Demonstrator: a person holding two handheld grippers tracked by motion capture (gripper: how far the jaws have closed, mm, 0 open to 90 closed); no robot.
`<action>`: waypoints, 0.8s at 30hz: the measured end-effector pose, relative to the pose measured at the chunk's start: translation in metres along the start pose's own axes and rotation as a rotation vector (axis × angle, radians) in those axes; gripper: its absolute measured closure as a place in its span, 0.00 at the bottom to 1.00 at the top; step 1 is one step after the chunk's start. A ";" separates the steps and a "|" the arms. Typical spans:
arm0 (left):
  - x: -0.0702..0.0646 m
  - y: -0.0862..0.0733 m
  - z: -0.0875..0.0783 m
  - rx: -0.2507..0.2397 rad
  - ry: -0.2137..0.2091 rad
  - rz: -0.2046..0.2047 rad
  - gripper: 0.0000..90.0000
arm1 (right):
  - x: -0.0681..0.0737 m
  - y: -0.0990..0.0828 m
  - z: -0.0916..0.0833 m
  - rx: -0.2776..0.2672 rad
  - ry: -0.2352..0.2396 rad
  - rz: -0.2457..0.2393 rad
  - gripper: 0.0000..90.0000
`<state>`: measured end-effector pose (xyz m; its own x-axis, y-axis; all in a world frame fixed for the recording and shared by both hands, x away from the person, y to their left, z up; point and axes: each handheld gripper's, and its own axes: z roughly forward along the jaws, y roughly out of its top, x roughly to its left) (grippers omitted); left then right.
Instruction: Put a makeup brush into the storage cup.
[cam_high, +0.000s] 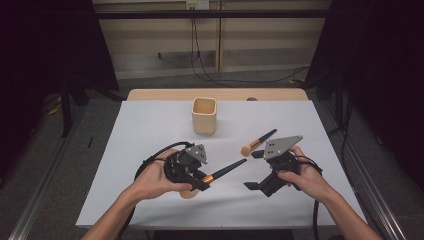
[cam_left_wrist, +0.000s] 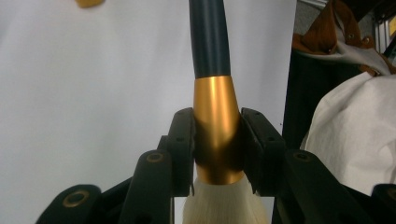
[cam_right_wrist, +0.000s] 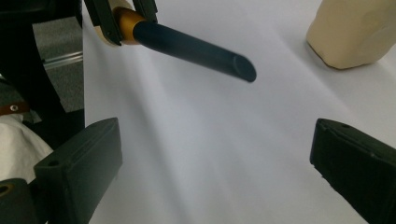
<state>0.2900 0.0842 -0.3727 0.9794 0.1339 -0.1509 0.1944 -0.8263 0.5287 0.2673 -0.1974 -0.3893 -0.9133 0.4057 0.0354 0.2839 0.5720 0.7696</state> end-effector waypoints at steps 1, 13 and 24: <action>0.000 0.000 0.001 0.004 -0.004 0.000 0.74 | -0.001 0.001 0.000 0.007 0.003 -0.005 0.03; -0.001 0.002 0.003 0.055 -0.020 0.022 0.74 | -0.012 0.006 0.002 0.130 0.028 -0.008 0.03; -0.004 0.004 0.008 0.087 -0.043 0.041 0.74 | -0.017 0.015 0.003 0.203 0.062 -0.027 0.04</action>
<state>0.2869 0.0759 -0.3767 0.9829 0.0765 -0.1672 0.1465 -0.8753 0.4608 0.2876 -0.1936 -0.3803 -0.9359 0.3471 0.0607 0.3063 0.7163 0.6270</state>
